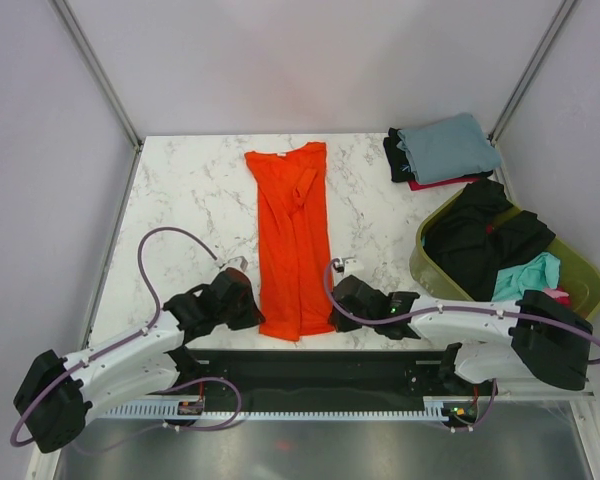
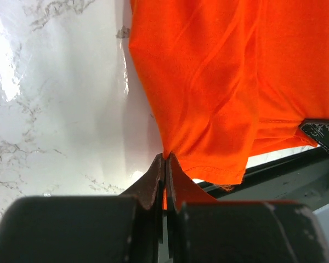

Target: Fold and stack the t-shirts

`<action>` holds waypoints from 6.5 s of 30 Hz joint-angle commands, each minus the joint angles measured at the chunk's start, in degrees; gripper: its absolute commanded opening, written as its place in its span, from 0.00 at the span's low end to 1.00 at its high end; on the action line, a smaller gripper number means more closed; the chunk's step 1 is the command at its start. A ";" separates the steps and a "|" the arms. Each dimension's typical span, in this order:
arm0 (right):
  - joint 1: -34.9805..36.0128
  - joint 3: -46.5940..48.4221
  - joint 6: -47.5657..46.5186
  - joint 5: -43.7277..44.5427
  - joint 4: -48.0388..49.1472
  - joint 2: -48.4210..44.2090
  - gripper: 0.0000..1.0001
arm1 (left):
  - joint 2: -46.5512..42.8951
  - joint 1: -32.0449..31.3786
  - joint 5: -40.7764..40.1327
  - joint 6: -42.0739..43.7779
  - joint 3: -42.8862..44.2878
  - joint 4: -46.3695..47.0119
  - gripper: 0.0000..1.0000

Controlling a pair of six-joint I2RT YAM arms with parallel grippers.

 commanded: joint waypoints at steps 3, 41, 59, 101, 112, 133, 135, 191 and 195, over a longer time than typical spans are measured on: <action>1.24 0.13 3.44 1.06 -3.83 -3.06 0.00 | -1.31 -0.95 0.11 -2.31 3.57 -3.00 0.02; -25.73 59.01 -23.37 3.43 -21.32 38.22 0.00 | 53.34 26.47 5.72 21.86 63.33 -11.53 0.02; -34.54 86.15 -27.59 -8.17 -24.89 47.97 0.78 | 80.27 36.32 15.93 25.02 105.23 -27.97 0.64; -20.64 82.83 -25.12 1.57 -25.37 60.47 0.74 | 40.79 34.91 16.19 36.72 56.85 -16.11 0.59; -25.73 100.50 -24.77 2.11 -26.25 66.79 0.77 | 41.40 34.82 16.72 36.37 56.14 -15.67 0.57; -22.14 65.09 -22.66 -2.28 -6.03 46.67 0.58 | 40.88 34.56 16.10 36.37 56.14 -15.49 0.56; -21.70 65.87 -22.14 -3.42 -6.12 47.99 0.58 | 40.79 34.56 16.19 36.37 56.14 -15.58 0.56; -35.85 38.05 -19.69 -21.16 3.63 20.86 0.88 | 28.93 32.36 19.79 22.40 28.91 4.62 0.81; -35.76 24.61 -15.38 -28.91 9.60 17.41 0.85 | 29.01 31.13 19.19 20.29 23.81 13.14 0.80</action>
